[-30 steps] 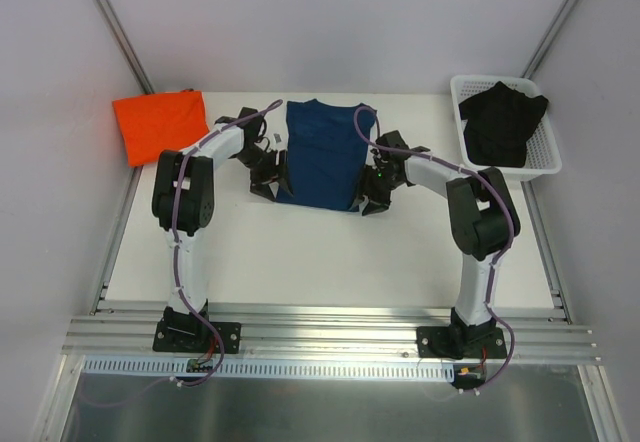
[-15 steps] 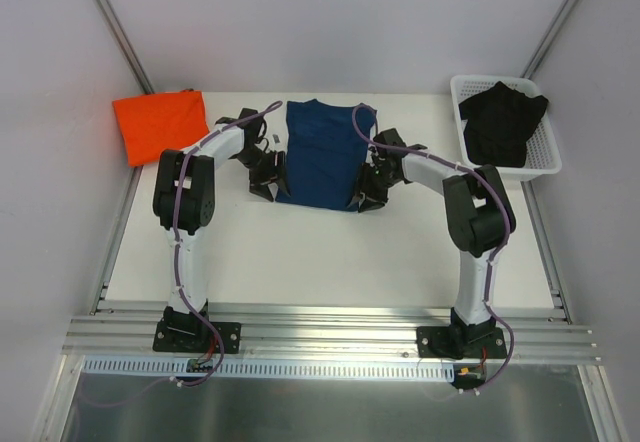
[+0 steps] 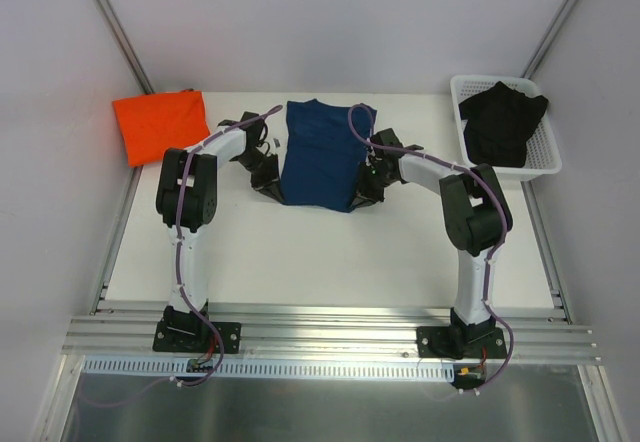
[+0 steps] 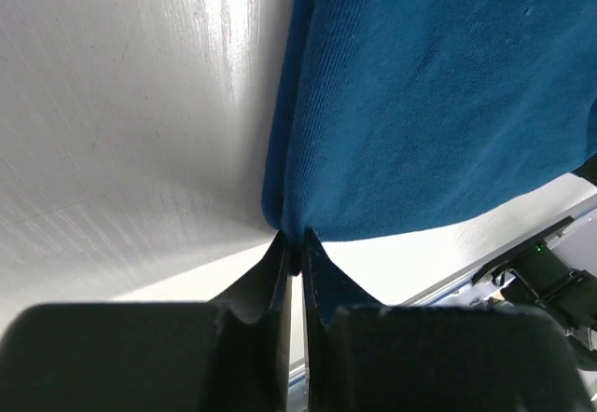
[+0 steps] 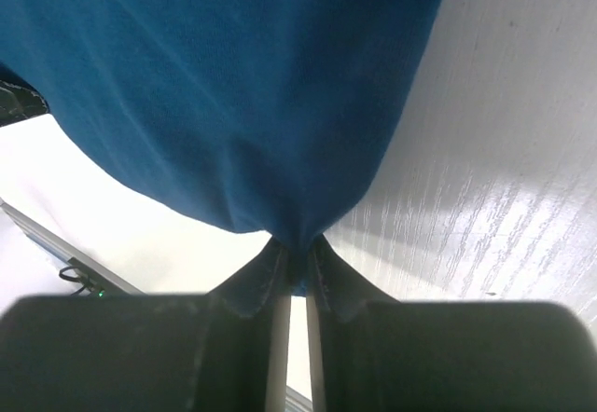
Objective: Fold and stack the t-shirts
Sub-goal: Grab one side of the 2/3 rectangular tshirt with both arms, then fold the long partially folded tshirt into a neat square
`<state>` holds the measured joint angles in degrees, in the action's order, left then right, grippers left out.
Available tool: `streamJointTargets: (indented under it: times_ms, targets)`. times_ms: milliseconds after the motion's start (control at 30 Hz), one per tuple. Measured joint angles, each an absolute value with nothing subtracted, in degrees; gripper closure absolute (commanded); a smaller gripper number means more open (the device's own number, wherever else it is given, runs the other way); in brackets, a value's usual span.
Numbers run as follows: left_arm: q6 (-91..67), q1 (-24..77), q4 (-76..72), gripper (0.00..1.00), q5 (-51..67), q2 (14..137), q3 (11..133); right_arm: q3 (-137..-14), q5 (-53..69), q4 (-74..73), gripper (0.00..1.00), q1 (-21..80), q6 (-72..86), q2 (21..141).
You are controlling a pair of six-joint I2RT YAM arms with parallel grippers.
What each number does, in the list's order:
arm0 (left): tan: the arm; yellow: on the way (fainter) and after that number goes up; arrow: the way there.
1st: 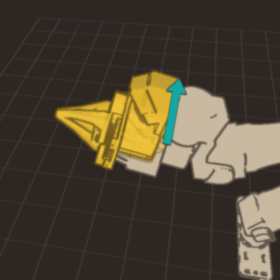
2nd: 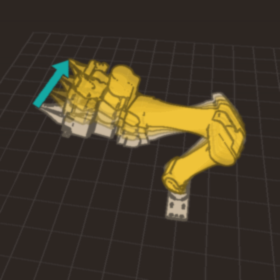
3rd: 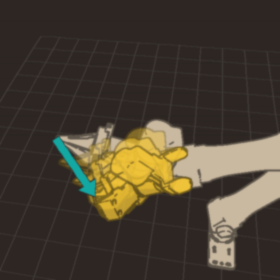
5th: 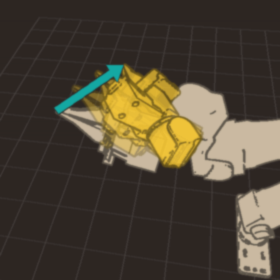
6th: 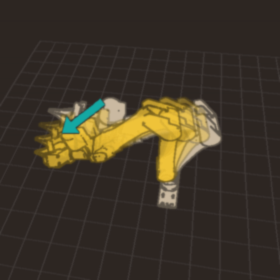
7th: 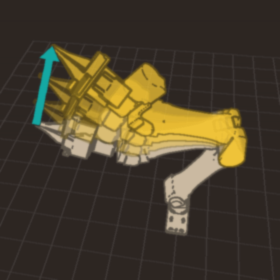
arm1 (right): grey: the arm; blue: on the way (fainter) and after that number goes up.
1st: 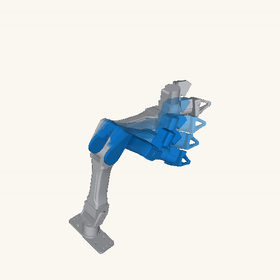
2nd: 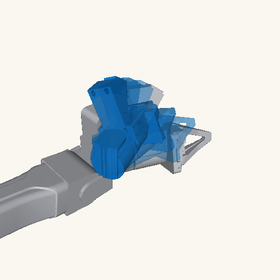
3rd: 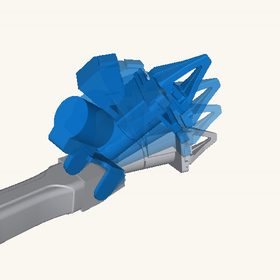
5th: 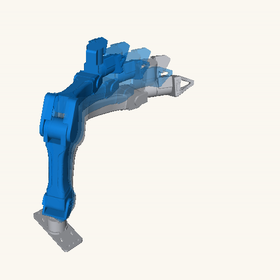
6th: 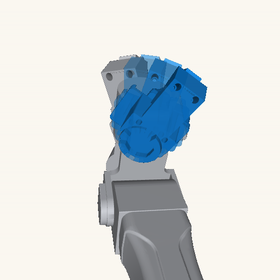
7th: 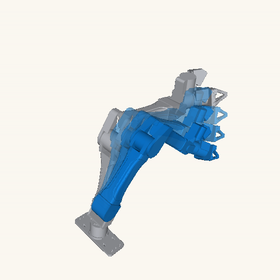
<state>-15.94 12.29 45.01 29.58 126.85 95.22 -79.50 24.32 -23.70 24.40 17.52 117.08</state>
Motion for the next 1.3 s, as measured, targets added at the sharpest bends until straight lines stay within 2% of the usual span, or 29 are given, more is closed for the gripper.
streamJointTargets:
  times_ms: [167,233,533,933,1100,1300]
  targets:
    - [-15.97,12.29,44.77,1.00,30.13,126.85,94.74,-79.46,24.49,-23.68,0.95,24.40,17.50,117.08]
    - [-15.97,12.29,44.71,1.00,30.76,126.82,94.41,-79.02,24.53,-23.64,0.99,24.18,17.34,116.92]
    - [-16.10,12.38,44.21,1.00,33.04,123.35,89.56,-74.06,25.93,-24.82,1.00,20.62,15.99,110.48]
    - [-15.51,13.56,44.05,1.00,35.53,111.85,84.71,-71.33,28.75,-26.83,0.99,18.61,14.57,100.12]
    - [-14.70,13.54,44.56,1.00,35.20,108.18,86.87,-72.12,29.45,-27.92,1.00,18.22,13.96,97.95]
    - [-12.97,13.54,45.82,1.00,33.61,107.87,95.74,-77.52,29.74,-29.02,1.00,16.53,13.63,98.13]
